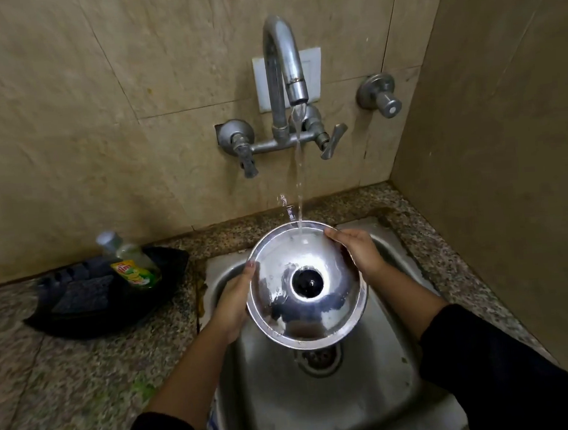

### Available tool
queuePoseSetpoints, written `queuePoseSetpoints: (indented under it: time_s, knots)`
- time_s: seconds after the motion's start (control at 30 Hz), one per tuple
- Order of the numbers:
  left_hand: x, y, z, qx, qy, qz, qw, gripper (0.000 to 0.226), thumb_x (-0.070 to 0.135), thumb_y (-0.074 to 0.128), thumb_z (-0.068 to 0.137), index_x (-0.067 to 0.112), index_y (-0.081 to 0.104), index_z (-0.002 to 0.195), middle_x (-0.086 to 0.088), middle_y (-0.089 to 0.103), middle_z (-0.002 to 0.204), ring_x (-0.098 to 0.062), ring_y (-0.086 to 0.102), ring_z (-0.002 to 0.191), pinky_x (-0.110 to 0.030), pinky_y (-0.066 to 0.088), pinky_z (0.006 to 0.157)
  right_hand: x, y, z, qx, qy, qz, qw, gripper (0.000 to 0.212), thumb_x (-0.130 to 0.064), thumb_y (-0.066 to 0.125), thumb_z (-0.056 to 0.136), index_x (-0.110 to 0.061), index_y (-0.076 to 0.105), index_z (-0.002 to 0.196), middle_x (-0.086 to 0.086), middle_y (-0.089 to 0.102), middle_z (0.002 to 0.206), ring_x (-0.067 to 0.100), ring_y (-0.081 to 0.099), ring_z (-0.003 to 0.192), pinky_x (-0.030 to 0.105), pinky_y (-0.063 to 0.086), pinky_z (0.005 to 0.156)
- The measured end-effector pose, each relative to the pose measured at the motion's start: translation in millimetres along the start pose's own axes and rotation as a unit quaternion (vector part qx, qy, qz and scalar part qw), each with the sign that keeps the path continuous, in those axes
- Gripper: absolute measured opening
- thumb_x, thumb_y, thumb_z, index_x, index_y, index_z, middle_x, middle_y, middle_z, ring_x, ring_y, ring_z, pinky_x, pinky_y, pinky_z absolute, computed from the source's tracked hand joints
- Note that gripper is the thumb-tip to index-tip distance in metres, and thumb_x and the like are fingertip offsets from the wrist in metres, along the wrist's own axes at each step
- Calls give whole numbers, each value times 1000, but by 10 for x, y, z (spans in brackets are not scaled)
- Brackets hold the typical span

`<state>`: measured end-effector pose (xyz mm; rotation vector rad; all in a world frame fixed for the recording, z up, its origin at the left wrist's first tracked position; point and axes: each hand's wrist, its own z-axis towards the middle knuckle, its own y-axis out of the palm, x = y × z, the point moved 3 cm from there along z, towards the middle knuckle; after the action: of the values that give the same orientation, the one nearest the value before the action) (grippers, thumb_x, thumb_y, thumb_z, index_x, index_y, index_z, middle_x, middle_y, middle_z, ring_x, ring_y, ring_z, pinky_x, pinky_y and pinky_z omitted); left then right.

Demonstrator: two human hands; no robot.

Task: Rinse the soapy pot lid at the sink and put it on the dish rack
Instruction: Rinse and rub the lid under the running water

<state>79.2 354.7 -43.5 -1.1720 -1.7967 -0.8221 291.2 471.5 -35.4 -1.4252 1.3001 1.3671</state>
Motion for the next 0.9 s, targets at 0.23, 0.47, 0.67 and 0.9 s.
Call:
queuePoseSetpoints:
  time_s: [0.23,0.47,0.67,0.9]
  knots:
    - [183,201,-83,29,106,1,994,31,36,54,93,11,71,85,-7,74,75,-21,71,70,-28,57,63,-269,299,105,8,-131,-443,887,34,-52,50,93,-20,59,88,-4,62,77,15,58,70,31,44,64]
    - [228,225,-134,29,172,41,984,34,35,55,93,7,72,83,-23,72,87,-30,66,78,-45,53,76,-401,530,156,-171,-261,-479,821,38,-50,47,95,-19,66,108,3,69,100,21,63,93,35,49,78]
    - [288,157,-79,11,100,51,994,55,68,57,75,22,72,99,-3,75,98,-23,69,94,-40,53,88,-408,361,142,43,-154,-459,874,59,-73,45,83,-18,67,88,1,68,77,23,64,77,31,46,64]
    - [499,241,-191,62,211,80,972,31,27,58,92,15,67,65,11,66,52,1,58,50,-14,46,51,-537,614,51,59,-233,-509,827,57,-63,31,93,-18,62,78,4,65,75,24,62,72,34,49,65]
